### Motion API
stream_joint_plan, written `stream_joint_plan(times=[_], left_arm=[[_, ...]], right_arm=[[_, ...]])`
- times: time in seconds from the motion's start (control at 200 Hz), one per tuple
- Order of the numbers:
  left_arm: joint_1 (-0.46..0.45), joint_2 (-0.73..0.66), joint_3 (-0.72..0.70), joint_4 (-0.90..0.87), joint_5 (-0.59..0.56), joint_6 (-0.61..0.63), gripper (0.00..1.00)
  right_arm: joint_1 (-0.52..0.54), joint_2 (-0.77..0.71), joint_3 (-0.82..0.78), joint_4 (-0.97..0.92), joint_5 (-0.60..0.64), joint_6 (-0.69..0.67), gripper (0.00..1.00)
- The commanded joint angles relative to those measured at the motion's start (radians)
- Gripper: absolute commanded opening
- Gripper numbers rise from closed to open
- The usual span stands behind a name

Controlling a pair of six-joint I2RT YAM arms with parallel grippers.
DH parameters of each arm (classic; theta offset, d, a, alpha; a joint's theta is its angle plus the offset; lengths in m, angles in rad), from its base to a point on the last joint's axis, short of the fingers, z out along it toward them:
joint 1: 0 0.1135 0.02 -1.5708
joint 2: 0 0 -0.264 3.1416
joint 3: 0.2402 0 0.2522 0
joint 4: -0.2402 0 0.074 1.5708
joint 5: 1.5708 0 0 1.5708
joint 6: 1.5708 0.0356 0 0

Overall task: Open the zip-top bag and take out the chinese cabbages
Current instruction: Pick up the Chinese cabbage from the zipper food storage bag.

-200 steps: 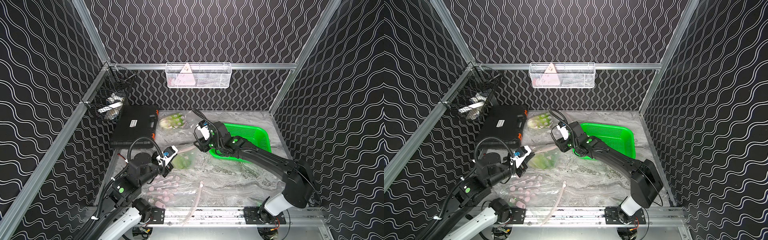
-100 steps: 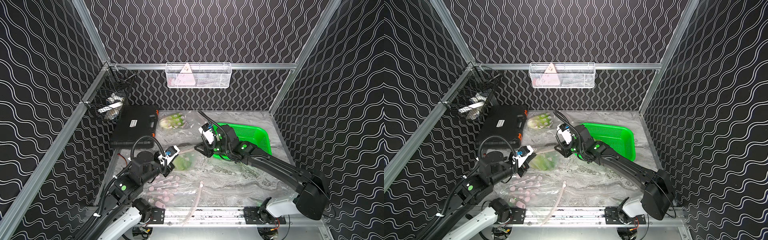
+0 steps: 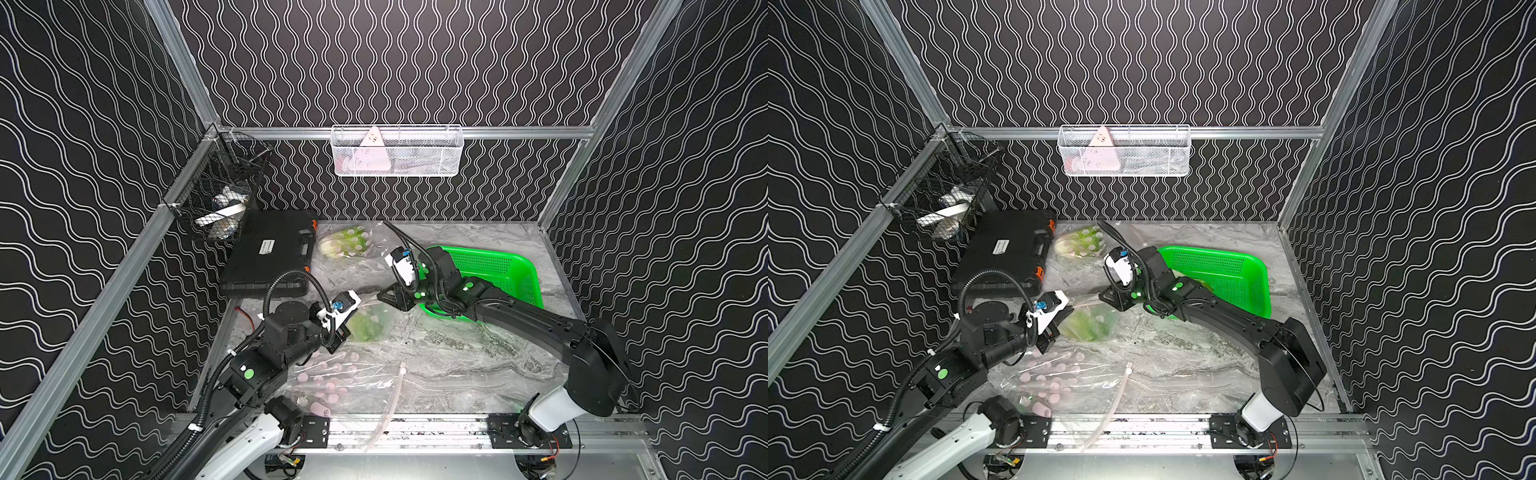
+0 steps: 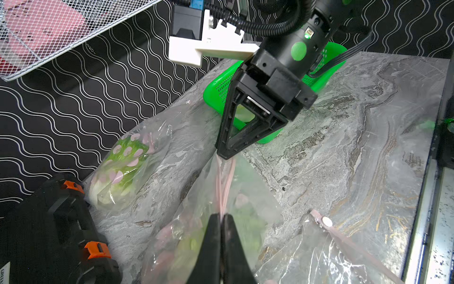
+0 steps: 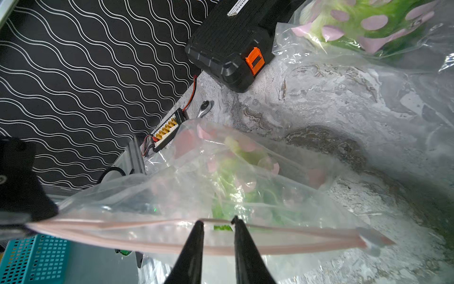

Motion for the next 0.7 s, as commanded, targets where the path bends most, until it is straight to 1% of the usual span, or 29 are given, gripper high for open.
stream_joint_plan(times=[0.0,0.235,0.58,0.696], left_arm=[[0.000,0.001,0.008,0.030,0.011,0.022,0.00],[-0.001,0.012,0.011,0.030,0.009,0.025,0.00],[0.000,0.024,0.011,0.037,-0.006,0.008,0.00],[0.000,0.025,0.005,0.051,-0.003,-0.002,0.00]], right_arm=[[0.000,0.018,0.015,0.011,0.003,-0.019,0.25],[0.001,0.069,0.059,-0.033,-0.004,-0.041,0.23],[0.006,0.026,-0.009,-0.078,-0.042,-0.042,0.22],[0.013,0.024,-0.016,-0.090,-0.081,-0.050,0.21]])
